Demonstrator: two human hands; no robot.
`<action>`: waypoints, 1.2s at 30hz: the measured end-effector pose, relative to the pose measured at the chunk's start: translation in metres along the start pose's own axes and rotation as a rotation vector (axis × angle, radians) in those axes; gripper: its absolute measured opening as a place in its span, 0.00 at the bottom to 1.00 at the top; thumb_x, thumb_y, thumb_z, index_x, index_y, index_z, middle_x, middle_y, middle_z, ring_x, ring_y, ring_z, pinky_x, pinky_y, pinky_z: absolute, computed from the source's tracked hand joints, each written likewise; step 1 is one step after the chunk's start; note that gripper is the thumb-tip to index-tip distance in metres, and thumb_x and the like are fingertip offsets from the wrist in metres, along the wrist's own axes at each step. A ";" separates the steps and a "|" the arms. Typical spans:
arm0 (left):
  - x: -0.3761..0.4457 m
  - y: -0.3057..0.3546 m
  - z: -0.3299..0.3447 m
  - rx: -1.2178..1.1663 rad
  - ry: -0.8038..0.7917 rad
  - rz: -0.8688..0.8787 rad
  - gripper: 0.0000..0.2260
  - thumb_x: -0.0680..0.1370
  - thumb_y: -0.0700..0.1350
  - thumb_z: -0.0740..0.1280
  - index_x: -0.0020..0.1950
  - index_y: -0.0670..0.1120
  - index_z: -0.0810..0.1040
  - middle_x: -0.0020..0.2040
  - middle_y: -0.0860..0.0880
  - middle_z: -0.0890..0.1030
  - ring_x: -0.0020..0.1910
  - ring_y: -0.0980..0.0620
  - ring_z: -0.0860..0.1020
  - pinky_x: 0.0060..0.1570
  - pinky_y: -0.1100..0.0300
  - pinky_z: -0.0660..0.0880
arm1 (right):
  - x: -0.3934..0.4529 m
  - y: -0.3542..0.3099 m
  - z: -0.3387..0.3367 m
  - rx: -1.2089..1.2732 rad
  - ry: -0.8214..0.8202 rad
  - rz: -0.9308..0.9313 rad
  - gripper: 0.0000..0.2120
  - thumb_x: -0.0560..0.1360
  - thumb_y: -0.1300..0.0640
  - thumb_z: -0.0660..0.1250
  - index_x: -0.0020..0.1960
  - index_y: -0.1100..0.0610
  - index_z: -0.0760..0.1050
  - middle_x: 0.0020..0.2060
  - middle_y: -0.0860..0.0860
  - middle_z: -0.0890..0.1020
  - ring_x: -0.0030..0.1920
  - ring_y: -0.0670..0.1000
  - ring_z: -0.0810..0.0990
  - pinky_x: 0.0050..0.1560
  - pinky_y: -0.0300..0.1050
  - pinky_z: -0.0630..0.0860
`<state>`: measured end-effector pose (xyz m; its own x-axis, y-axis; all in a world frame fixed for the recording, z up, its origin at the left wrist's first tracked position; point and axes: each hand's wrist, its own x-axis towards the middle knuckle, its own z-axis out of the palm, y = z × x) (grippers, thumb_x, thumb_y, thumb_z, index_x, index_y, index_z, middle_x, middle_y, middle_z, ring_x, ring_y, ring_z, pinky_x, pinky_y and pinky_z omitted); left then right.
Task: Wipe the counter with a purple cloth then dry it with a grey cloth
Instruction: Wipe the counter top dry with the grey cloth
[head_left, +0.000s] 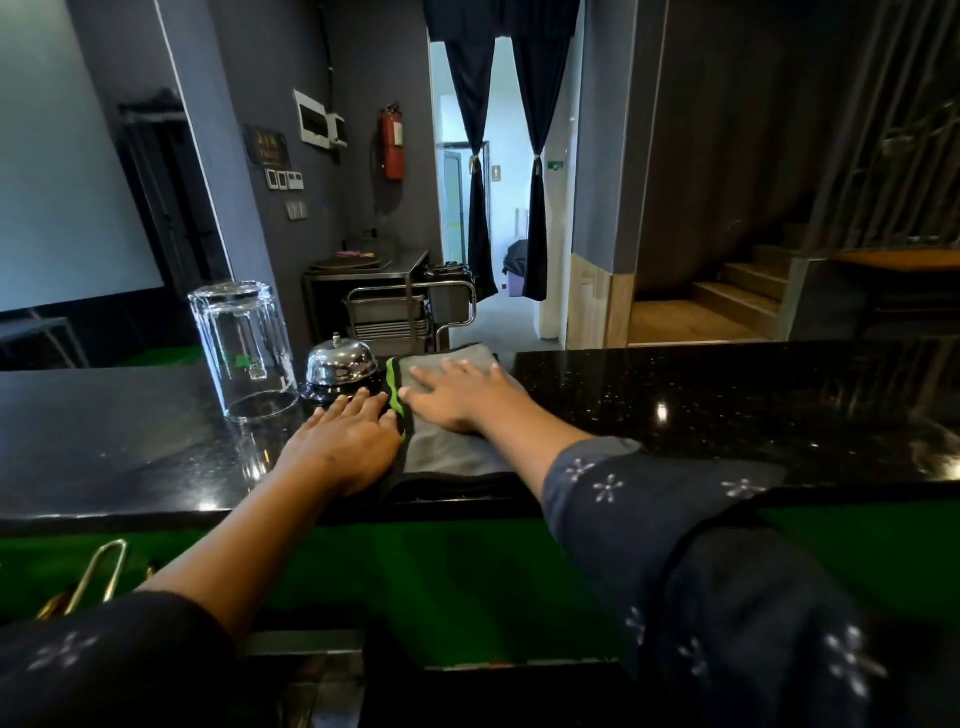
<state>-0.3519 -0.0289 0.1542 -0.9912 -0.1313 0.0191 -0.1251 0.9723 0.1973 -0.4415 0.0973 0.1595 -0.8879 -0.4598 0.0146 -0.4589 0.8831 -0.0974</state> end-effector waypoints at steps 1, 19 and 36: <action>-0.001 -0.001 -0.001 -0.002 -0.007 0.006 0.25 0.82 0.54 0.43 0.79 0.50 0.48 0.79 0.49 0.46 0.77 0.51 0.46 0.75 0.52 0.43 | 0.000 0.005 0.001 -0.003 -0.022 -0.022 0.31 0.78 0.32 0.42 0.78 0.41 0.48 0.79 0.53 0.49 0.78 0.57 0.48 0.74 0.64 0.42; -0.002 0.005 -0.001 0.008 0.021 -0.035 0.25 0.82 0.53 0.44 0.78 0.49 0.49 0.79 0.48 0.47 0.77 0.49 0.43 0.74 0.51 0.39 | -0.050 0.109 -0.014 0.001 0.033 0.192 0.30 0.78 0.34 0.41 0.77 0.42 0.49 0.78 0.53 0.52 0.77 0.58 0.50 0.73 0.65 0.44; 0.033 0.114 0.022 0.048 -0.076 0.121 0.30 0.78 0.66 0.44 0.78 0.55 0.48 0.79 0.49 0.47 0.77 0.46 0.45 0.73 0.45 0.40 | -0.081 0.194 -0.021 0.029 -0.041 0.284 0.30 0.77 0.31 0.40 0.77 0.39 0.46 0.79 0.49 0.47 0.78 0.54 0.46 0.73 0.61 0.42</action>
<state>-0.3997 0.0823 0.1556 -0.9994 0.0010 -0.0348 -0.0043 0.9885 0.1510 -0.4594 0.3077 0.1604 -0.9784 -0.1985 -0.0573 -0.1906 0.9742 -0.1205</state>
